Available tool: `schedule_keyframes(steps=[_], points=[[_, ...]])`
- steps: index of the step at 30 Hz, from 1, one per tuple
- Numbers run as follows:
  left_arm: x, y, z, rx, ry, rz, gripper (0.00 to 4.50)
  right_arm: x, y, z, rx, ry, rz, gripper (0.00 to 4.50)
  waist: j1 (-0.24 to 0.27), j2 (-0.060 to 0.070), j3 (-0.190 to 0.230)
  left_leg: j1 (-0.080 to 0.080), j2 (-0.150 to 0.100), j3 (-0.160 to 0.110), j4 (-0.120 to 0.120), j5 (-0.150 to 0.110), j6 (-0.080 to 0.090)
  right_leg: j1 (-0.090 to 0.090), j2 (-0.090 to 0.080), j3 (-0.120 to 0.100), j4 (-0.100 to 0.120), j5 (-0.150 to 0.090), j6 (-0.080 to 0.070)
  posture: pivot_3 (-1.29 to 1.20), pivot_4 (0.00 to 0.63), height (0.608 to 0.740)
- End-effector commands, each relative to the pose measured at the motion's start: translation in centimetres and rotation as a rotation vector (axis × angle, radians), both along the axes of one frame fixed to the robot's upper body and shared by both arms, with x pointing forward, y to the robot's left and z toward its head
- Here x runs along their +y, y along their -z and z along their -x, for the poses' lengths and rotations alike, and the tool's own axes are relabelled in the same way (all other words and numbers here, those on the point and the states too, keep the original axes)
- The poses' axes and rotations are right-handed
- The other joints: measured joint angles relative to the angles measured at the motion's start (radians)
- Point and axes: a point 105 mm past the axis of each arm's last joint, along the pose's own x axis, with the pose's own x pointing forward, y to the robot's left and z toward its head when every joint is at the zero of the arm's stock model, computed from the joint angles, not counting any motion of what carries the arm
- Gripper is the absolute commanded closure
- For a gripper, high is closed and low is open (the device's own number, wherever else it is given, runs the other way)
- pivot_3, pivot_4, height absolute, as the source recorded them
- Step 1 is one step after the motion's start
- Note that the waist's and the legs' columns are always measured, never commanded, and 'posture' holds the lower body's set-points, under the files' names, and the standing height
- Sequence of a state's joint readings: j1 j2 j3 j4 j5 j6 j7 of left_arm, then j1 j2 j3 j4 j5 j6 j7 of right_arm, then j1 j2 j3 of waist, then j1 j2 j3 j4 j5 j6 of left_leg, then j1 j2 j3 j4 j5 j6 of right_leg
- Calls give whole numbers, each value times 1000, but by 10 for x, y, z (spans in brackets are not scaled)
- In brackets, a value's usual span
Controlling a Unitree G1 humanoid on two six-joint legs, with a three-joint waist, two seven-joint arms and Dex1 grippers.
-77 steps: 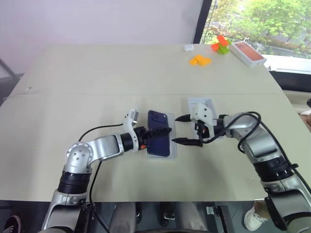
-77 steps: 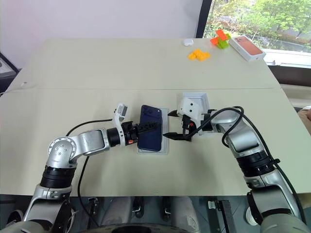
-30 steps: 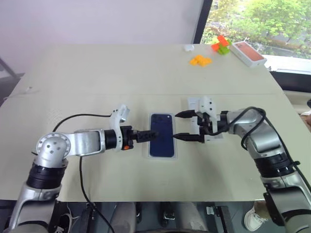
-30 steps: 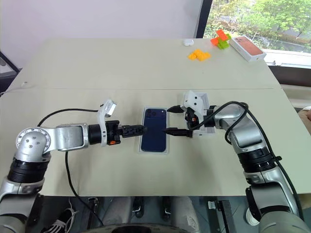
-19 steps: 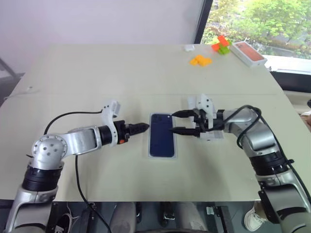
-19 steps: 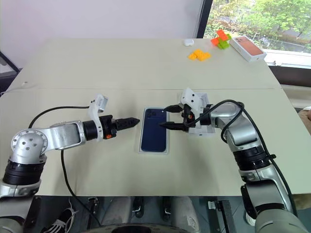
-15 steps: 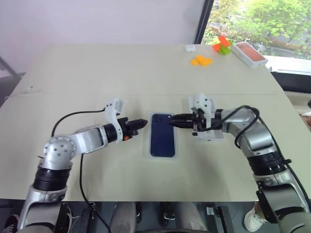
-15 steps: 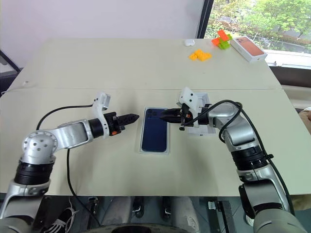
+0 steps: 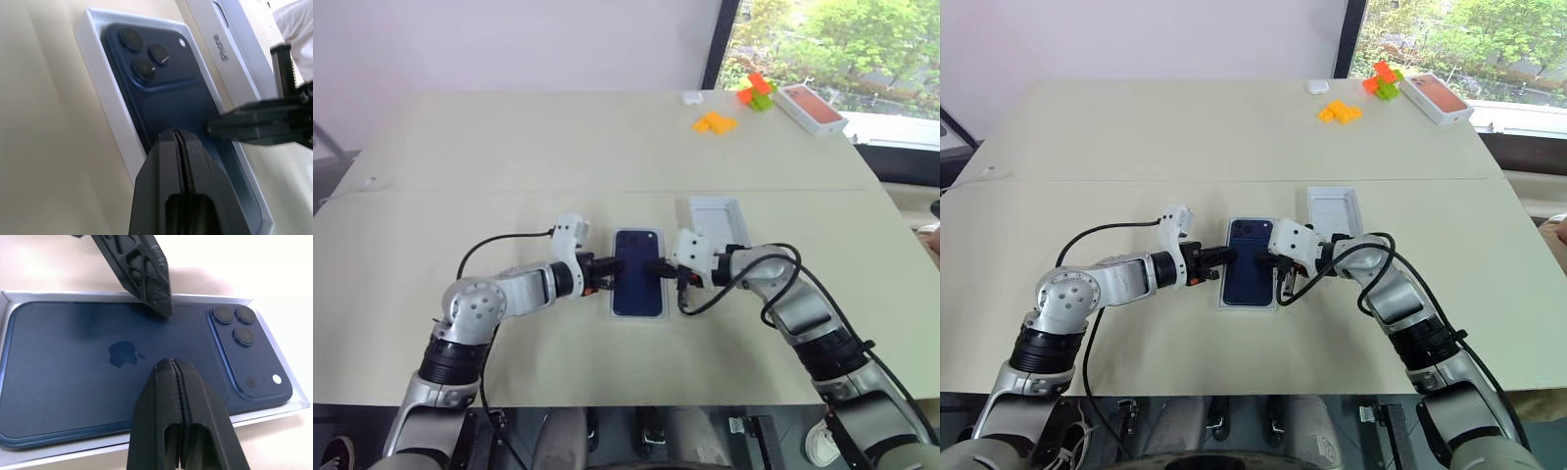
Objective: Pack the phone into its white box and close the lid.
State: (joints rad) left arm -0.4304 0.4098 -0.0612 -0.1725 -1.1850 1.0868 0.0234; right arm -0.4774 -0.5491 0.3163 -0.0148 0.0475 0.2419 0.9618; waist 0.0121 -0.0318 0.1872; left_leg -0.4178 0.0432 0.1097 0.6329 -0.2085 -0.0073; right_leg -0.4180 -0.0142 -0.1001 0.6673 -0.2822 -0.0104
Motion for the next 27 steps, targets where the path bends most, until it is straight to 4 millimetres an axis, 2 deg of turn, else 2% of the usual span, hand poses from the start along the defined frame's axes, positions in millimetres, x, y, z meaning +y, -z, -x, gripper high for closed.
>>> schedule_keyframes(steps=[1, 4, 6, 11, 15, 17, 21, 27], points=[[7, -8, -2, -37, -26, -10, 4432, -7, -11, -3, 25, 16, -39, 4466, 1, 0, 0, 0, 0, 0, 0, 0, 0, 1, 0, 0, 0, 0, 0, 0, 150, 737], [15, -18, -4, -72, -40, 10, 4432, -9, -29, -4, 40, 11, -107, 4466, 0, 0, 0, 0, 0, 0, 0, 0, 0, 0, 0, 0, 0, 1, -1, 0, 150, 737], [21, -23, -1, -82, -33, 13, 4432, -14, -33, -2, 54, -1, -107, 4466, -2, 0, 0, 0, 0, 0, 0, 0, 0, 0, 0, 0, 0, 1, -2, 0, 150, 737], [46, -20, 4, -76, -64, -33, 4432, -40, -26, -5, 49, 27, -16, 4466, 0, 0, 0, 0, 0, 0, -1, 0, 0, 0, 0, 0, 0, 1, -1, 0, 150, 737], [52, -10, 7, -51, -72, -70, 4432, -48, -21, -5, 59, 44, 4, 4466, 0, 0, 0, 0, 0, 0, -1, 0, 1, 0, 0, 0, 0, 0, 0, 0, 150, 737], [48, 0, 10, -25, -54, -87, 4432, -50, -12, -3, 60, 35, 46, 4466, 1, 0, 0, 0, 0, 0, -1, 0, 1, 0, 0, 0, 0, 0, 0, 0, 150, 737], [26, 20, 12, 21, -1, -102, 4432, -43, 2, 2, 42, -3, 103, 4466, 2, 0, 0, 0, 0, 0, 0, -1, 1, 0, 0, 0, -1, 0, 0, 0, 150, 737], [10, 19, 8, 20, 42, -78, 4432, -38, 5, 2, 19, -5, 124, 4466, 1, 0, 0, 1, 0, 0, 0, -1, 1, 1, 0, 0, -1, 0, 0, 0, 150, 737]])
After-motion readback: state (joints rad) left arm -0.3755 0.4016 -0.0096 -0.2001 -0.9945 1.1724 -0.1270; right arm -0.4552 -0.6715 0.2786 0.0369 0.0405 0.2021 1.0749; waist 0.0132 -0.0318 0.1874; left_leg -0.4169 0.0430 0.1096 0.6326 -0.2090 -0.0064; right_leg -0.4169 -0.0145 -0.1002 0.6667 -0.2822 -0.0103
